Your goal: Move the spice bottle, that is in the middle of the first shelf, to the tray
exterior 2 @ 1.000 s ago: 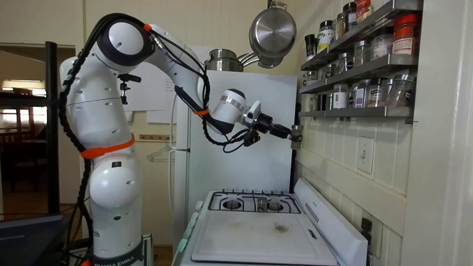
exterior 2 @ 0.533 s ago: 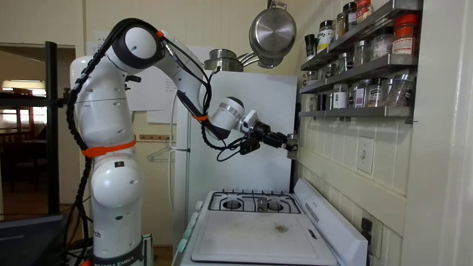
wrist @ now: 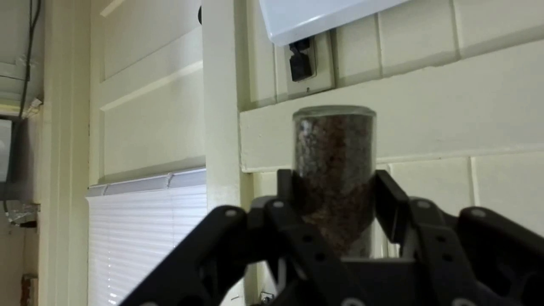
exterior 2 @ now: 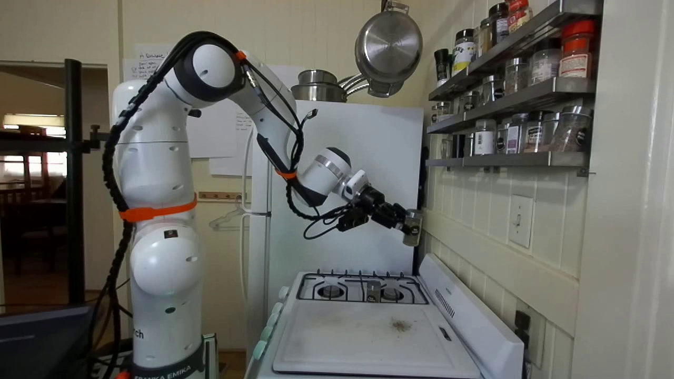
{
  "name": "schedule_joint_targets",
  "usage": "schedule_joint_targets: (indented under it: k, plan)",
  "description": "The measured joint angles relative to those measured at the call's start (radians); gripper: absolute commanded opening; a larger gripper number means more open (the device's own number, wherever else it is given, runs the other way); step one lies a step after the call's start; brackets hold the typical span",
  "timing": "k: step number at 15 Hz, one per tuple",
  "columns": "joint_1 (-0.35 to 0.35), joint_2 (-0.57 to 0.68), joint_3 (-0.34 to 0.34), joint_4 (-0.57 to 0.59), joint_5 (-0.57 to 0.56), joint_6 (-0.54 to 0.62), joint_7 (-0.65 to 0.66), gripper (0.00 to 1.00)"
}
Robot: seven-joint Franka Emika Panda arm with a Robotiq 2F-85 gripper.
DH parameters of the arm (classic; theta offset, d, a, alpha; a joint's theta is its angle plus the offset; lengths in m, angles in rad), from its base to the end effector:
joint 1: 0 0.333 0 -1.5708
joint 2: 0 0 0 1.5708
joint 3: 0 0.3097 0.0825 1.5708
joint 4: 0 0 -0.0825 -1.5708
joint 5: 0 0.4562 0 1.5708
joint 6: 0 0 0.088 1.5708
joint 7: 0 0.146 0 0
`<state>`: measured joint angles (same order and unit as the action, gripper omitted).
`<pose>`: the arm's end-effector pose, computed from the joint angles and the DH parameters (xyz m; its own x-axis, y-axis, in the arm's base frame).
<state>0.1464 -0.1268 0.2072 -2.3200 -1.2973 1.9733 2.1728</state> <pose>0.5568 0.1025 0.3503 0.1486 -0.3850 0.9109 -0.8696 -0.4895 -0.0650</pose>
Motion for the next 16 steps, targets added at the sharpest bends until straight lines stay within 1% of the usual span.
schedule_joint_targets:
  k: [6,7,9,12,13,16]
  plan:
    - [0.0,0.029,-0.002,-0.048,0.101,-0.005,-0.05,0.23]
    - [0.0,0.031,-0.003,-0.056,0.114,-0.02,-0.056,0.48]
    - [0.0,0.036,-0.002,-0.069,0.129,-0.064,-0.065,0.48]
    - [0.0,0.041,-0.002,-0.071,0.132,-0.073,-0.069,0.48]
    - [0.0,0.041,-0.002,-0.071,0.132,-0.073,-0.071,0.23]
    - [0.0,0.042,-0.005,-0.07,0.132,-0.073,-0.072,0.23]
